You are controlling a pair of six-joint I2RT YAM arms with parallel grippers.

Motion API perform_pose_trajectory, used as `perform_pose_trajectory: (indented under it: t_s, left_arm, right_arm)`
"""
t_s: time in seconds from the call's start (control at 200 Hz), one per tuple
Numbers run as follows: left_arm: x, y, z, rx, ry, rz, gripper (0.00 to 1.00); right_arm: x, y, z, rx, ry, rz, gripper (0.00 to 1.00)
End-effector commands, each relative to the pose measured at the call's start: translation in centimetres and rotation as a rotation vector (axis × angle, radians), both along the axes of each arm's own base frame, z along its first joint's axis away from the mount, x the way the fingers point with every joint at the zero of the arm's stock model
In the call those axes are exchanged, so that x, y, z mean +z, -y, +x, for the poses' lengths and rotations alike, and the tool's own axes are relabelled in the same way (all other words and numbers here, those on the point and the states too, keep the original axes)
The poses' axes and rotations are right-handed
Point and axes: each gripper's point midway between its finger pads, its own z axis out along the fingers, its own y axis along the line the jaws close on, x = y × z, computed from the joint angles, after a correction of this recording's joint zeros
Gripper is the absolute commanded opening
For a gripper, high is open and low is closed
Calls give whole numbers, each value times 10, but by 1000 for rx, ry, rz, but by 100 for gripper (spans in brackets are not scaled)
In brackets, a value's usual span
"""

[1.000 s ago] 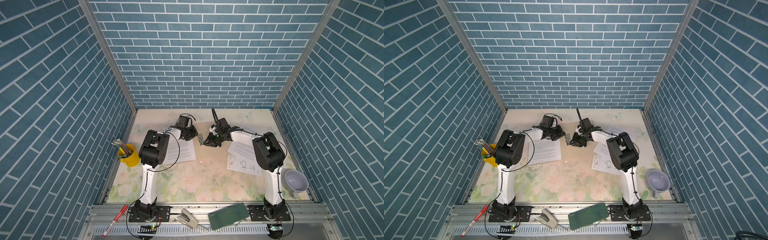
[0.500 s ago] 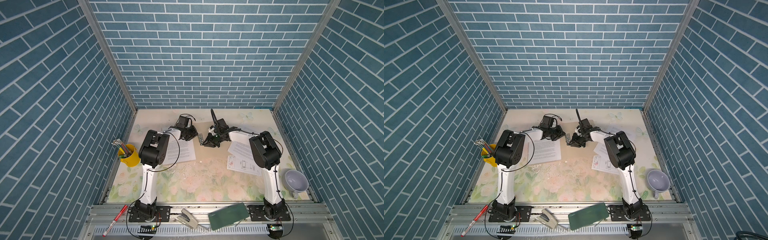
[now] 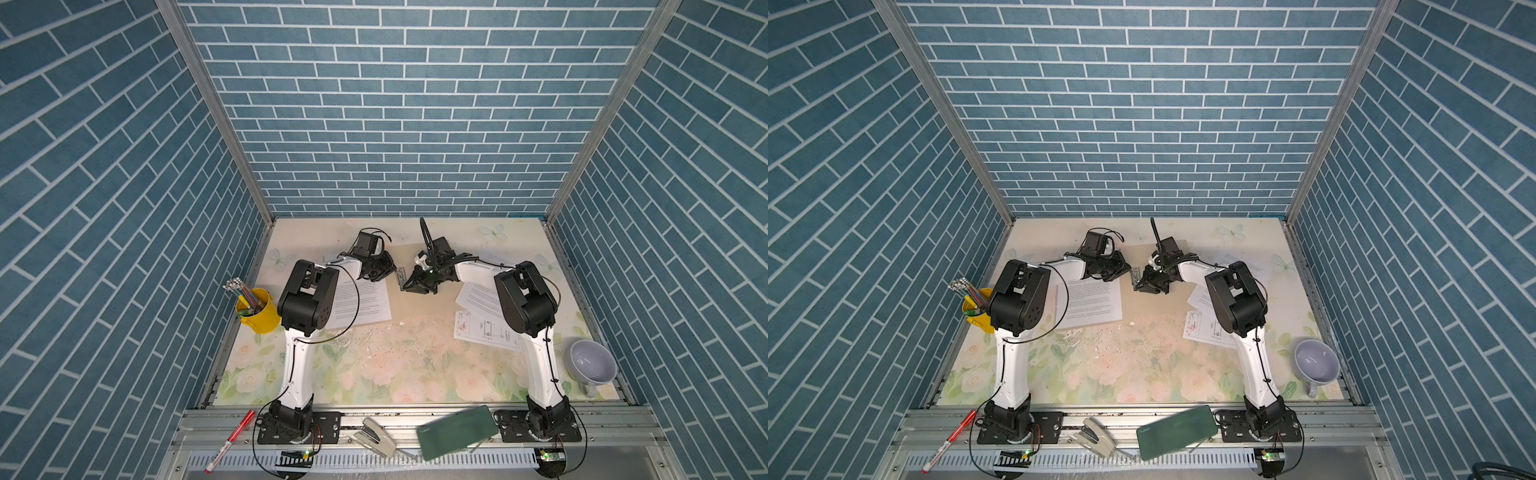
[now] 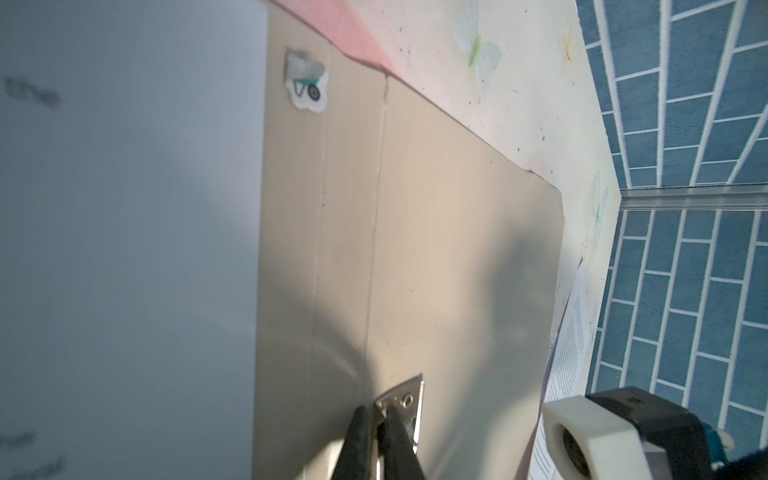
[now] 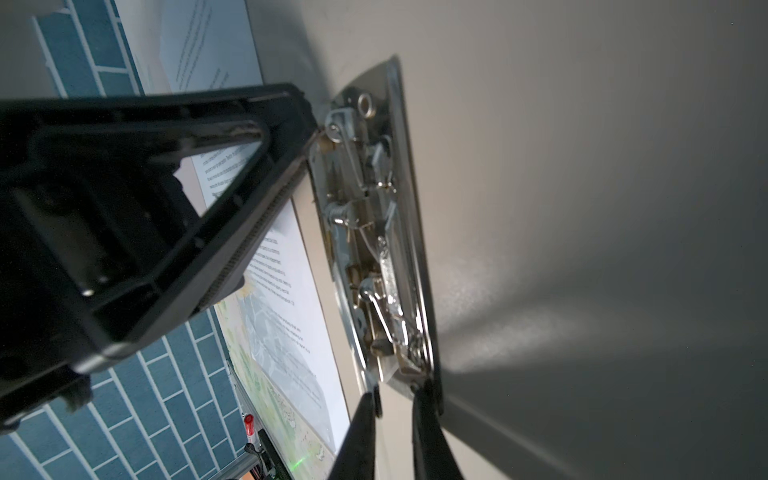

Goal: Put the files into the folder

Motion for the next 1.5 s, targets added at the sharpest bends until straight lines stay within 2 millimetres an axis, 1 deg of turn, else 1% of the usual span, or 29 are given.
perform_pose_trajectory:
  t_s: [0.0,0.06,0.255,0.425,0.61,0.72,0.815,0.95,1.075,1.17,1.28,1.41,1.495]
  left_arm:
    - [-10,0,-13,-24,-36,21,12]
    - [-11,1,-14,-27,-37,23,12]
    - [-11,1,-14,-30,-36,23,12]
    - [-12,1,-14,-35,-34,20,12]
    - [-12,1,-15,-36,-39,20,12]
    - [-14,1,-15,-37,-41,23,12]
    - [-14,1,-15,-38,-44,23,12]
    - [-16,1,-15,-40,-47,22,12]
    - [-18,2,-16,-46,-56,25,11]
    - [-20,2,-17,-53,-63,32,11]
    - [-21,1,-18,-61,-70,50,11]
    - [-21,1,-17,-65,-73,60,11]
    - [-22,2,-18,-76,-78,67,11]
  right_arm:
    - [0,-7,6,-8,-3,6,15]
    - [0,-6,7,-12,0,1,14]
    - [-5,-6,5,-6,-12,0,13]
    - [-4,-7,7,-5,-8,2,11]
    - [-11,-6,4,0,-27,-8,6]
    - [-17,0,-2,16,-35,-43,5]
    - [-27,9,-9,38,-49,-96,4]
    - [-49,22,-22,67,-84,-170,4]
    - [-65,32,-32,73,-107,-213,3]
    - [-71,38,-36,70,-115,-235,2]
    - [-75,45,-36,59,-114,-269,0]
    - [-91,57,-41,57,-147,-343,0]
    - [-98,65,-45,62,-159,-390,0]
